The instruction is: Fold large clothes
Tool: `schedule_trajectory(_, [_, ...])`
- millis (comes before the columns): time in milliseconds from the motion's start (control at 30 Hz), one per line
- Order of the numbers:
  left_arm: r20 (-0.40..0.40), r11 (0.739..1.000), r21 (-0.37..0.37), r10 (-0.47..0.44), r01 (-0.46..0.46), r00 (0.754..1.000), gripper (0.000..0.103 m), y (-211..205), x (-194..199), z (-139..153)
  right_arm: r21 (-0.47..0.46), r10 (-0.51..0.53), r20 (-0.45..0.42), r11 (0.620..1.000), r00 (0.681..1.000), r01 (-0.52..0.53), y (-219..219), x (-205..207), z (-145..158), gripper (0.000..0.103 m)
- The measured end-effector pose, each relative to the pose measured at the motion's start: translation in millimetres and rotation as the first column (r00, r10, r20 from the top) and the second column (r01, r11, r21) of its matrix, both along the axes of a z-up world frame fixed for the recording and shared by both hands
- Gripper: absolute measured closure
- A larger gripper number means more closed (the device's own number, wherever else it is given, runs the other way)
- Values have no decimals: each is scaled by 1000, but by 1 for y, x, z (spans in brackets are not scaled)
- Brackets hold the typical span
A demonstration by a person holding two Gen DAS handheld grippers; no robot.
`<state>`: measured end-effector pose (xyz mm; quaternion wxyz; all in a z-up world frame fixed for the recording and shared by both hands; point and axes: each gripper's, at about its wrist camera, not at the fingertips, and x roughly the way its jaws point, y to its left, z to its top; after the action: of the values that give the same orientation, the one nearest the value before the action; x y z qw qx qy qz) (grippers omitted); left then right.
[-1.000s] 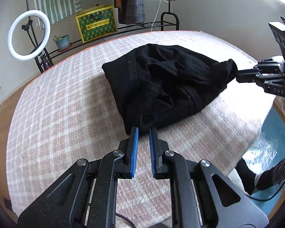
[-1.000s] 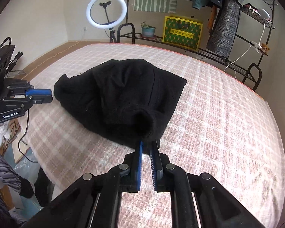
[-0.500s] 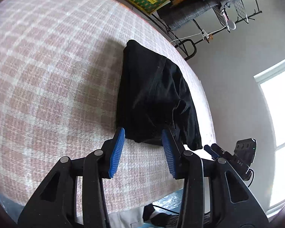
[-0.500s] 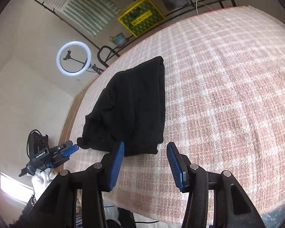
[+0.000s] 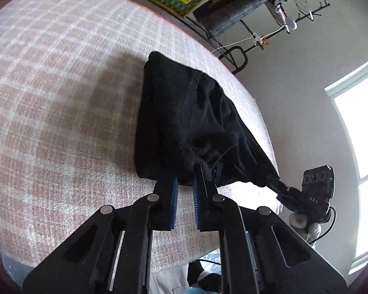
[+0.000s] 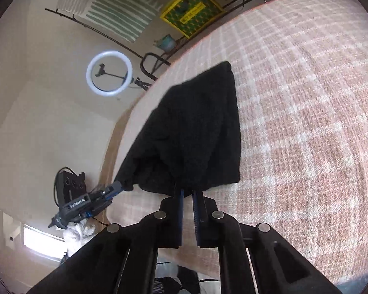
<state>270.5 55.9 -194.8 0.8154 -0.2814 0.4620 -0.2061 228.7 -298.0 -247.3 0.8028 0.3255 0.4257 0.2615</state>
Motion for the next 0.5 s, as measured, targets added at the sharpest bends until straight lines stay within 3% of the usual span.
schedule_trajectory(100, [15, 993, 119, -18, 16, 1000, 94, -4, -5, -8, 3, -1, 39, 1000, 999, 1, -7, -10, 9, 99])
schedule_trajectory(233, [-94, 991, 135, 30, -17, 995, 94, 2, -1, -57, -97, -14, -82, 995, 997, 6, 2, -2, -33, 99])
schedule_trajectory(333, [-102, 989, 150, 10, 5, 995, 92, 4, -3, -59, -170, -4, -111, 985, 994, -15, 4, -1, -45, 99])
schedule_trajectory(433, [-60, 982, 190, 9, 2, 998, 83, 13, -8, -40, -215, 41, -89, 975, 995, -59, 2, -1, -29, 86])
schedule_trajectory(467, [-34, 980, 197, 19, -12, 999, 78, 16, -8, -31, -216, 43, -59, 975, 997, -55, -3, -1, -19, 67])
schedule_trajectory(500, [-9, 980, 195, 28, -26, 1000, 75, 19, -7, -22, -219, 35, -26, 975, 999, -40, -9, -1, -10, 60])
